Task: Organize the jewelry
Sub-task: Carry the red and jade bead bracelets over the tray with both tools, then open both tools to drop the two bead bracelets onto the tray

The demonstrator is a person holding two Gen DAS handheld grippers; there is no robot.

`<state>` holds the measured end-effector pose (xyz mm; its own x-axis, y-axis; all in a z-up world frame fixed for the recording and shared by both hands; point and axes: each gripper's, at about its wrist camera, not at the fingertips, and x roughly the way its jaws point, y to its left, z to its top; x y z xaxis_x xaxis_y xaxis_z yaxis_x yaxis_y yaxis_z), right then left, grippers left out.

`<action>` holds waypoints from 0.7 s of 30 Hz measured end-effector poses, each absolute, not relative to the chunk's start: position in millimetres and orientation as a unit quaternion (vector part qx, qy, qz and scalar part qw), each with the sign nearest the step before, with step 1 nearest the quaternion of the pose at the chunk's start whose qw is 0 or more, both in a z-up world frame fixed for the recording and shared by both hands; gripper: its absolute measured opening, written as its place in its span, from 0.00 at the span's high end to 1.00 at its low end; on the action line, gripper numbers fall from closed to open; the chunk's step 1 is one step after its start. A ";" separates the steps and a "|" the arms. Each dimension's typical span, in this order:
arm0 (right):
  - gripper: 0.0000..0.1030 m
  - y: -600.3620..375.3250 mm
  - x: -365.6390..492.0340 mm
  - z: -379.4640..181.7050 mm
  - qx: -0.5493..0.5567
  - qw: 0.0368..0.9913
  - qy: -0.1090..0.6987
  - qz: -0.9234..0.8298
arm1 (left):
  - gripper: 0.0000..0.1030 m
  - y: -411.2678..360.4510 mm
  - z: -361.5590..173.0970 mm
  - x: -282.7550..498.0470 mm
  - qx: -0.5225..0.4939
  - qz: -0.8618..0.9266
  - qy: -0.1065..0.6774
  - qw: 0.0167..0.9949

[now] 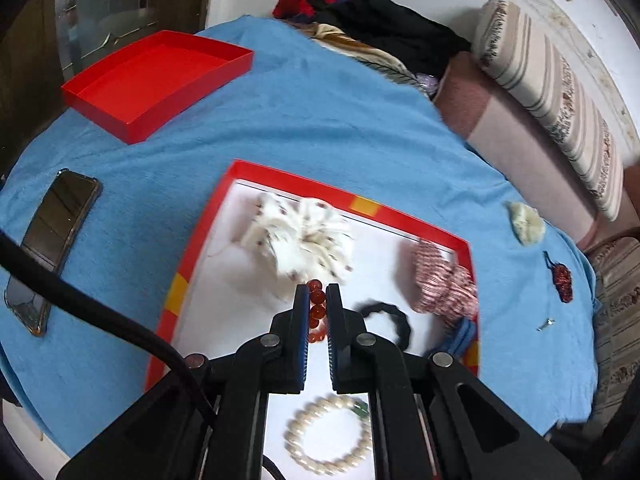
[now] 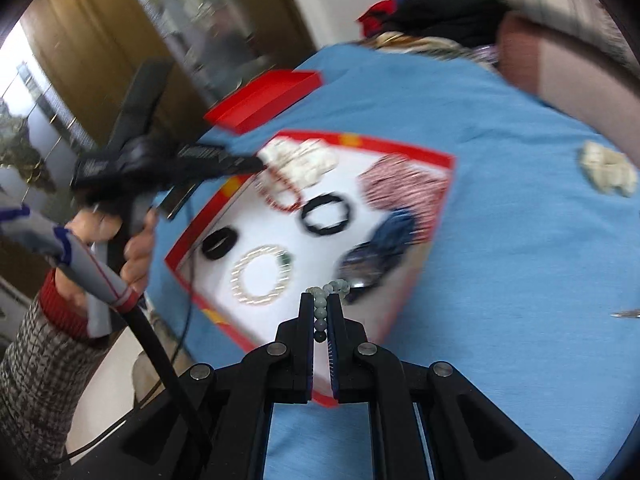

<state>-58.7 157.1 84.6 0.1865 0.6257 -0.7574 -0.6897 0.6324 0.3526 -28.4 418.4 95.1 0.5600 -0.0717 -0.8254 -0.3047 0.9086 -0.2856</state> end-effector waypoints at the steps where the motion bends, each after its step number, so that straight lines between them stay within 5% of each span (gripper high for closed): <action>1: 0.94 163.7 -61.3 80.7 -0.036 0.767 0.476 0.429 | 0.93 424.0 92.7 -28.0 -0.203 0.073 0.464 0.859; 21: 0.94 176.7 -64.4 22.3 -0.071 0.748 0.524 0.402 | 0.93 459.7 60.2 -19.5 -0.204 0.131 0.485 0.840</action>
